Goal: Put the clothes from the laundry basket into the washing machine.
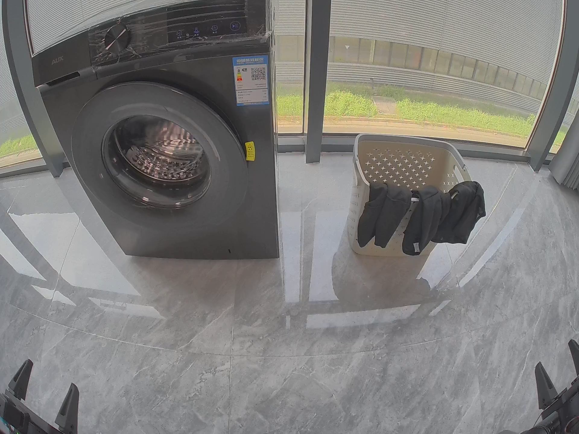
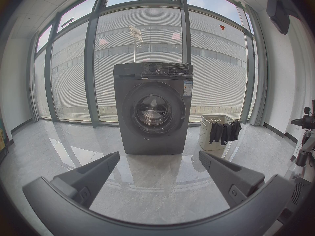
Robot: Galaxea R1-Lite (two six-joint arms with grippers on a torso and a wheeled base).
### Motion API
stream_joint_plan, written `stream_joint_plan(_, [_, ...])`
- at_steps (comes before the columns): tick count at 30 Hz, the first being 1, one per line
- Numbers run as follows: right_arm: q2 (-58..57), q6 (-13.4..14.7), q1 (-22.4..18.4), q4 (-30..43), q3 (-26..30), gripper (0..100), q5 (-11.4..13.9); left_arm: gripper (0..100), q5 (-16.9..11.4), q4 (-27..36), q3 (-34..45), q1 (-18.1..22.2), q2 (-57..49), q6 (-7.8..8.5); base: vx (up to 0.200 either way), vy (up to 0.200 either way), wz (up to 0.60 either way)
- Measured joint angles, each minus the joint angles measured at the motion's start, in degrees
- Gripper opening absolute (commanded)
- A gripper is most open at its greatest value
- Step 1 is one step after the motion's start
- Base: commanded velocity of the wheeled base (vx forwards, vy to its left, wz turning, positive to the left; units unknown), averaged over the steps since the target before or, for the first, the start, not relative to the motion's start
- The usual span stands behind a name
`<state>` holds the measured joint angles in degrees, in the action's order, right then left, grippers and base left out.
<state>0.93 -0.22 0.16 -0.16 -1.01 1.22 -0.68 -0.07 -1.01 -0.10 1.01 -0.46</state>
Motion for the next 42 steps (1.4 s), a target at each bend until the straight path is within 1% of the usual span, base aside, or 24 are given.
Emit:
stream_joint_plan(6, [0.0,0.0,0.1,0.0,0.0,100,0.0,100,0.0,0.0,0.0,0.0,0.0,0.02,0.200,0.000,0.00])
stream_joint_plan(15, [0.0,0.0,0.0,0.0,0.0,100,0.0,100,0.0,0.0,0.0,0.0,0.0,-0.02,0.000,0.000,0.00])
stream_joint_plan(30, [0.0,0.0,0.0,0.0,0.0,100,0.0,100,0.0,0.0,0.0,0.0,0.0,-0.07,0.200,0.000,0.00])
stream_joint_plan(42, [0.0,0.0,0.0,0.0,0.0,100,0.0,100,0.0,0.0,0.0,0.0,0.0,-0.07,0.000,0.000,0.00])
